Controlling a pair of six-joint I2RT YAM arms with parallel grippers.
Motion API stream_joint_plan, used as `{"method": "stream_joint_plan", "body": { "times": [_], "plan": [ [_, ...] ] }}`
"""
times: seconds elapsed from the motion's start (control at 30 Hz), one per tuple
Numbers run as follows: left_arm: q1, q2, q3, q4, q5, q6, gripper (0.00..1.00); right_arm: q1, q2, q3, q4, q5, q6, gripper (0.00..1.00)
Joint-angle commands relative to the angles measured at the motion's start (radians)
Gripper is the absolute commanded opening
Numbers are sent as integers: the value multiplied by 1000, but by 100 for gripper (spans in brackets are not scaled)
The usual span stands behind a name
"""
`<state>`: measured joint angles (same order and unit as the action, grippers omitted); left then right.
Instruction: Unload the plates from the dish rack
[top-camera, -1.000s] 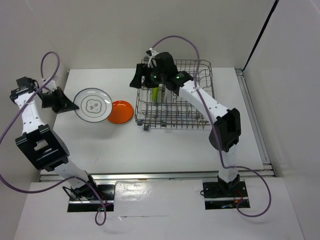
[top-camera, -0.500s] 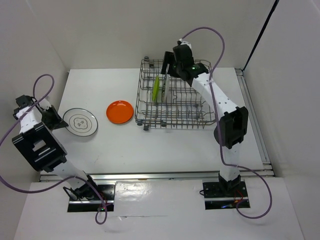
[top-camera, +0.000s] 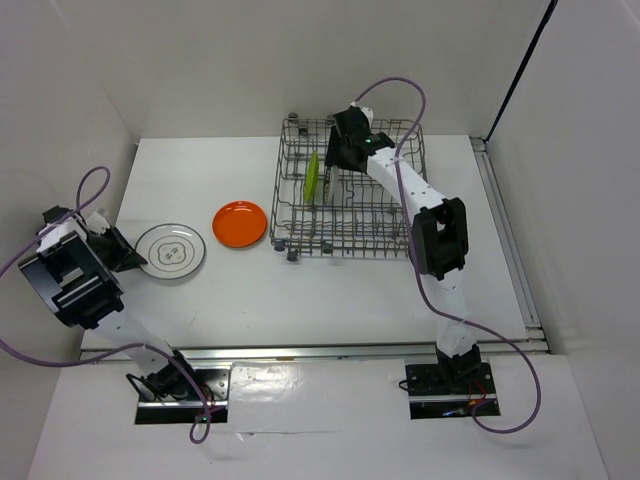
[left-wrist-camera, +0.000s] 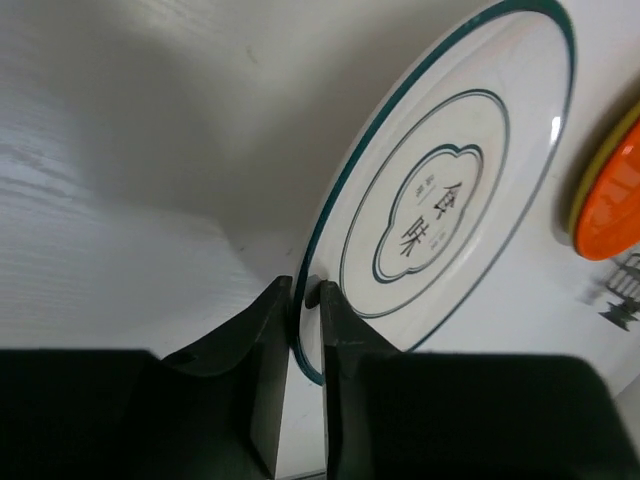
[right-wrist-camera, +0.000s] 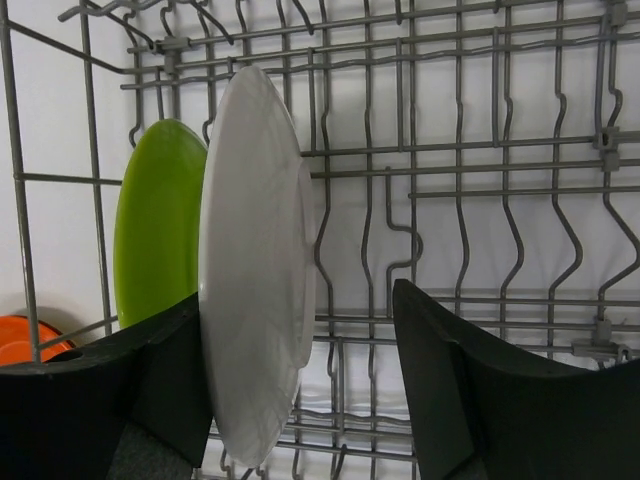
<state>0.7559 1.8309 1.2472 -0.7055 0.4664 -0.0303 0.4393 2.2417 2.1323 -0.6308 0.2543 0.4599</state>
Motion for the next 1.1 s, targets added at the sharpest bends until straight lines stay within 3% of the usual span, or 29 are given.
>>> {"method": "stream_joint_plan", "body": {
  "times": [0.0, 0.17, 0.23, 0.37, 0.4, 0.47, 0.67, 0.9, 1.0, 1.03, 1.07],
  "plan": [
    [-3, 21, -17, 1, -92, 29, 31, 22, -10, 35, 2, 37, 13, 67],
    [-3, 12, -8, -17, -92, 29, 53, 52, 48, 46, 2, 71, 13, 52],
    [-3, 11, 1, -38, -92, 29, 54, 62, 71, 58, -12, 86, 13, 47],
    [-3, -7, 11, -58, -92, 38, 56, 73, 72, 87, -44, 172, 13, 22],
    [-3, -16, 21, -58, -92, 38, 57, 84, 72, 97, -44, 190, 13, 10],
    [-3, -38, 30, -83, -92, 38, 57, 94, 33, 97, -44, 246, 0, 1],
    [-3, -125, 63, -92, -5, 29, 57, 137, -77, 97, 78, 460, -134, 0],
    [-24, -173, 155, -158, 18, 50, 61, 186, -197, 115, 357, 675, -478, 0],
    [-61, -217, 198, -181, 73, 94, 69, 249, -284, 53, 477, 613, -521, 0],
    [-76, -229, 207, -192, 122, 110, 73, 260, -307, 23, 477, 532, -492, 0],
    [-92, -251, 216, -192, 158, 124, 76, 260, -323, 3, 468, 287, -447, 0]
  ]
}}
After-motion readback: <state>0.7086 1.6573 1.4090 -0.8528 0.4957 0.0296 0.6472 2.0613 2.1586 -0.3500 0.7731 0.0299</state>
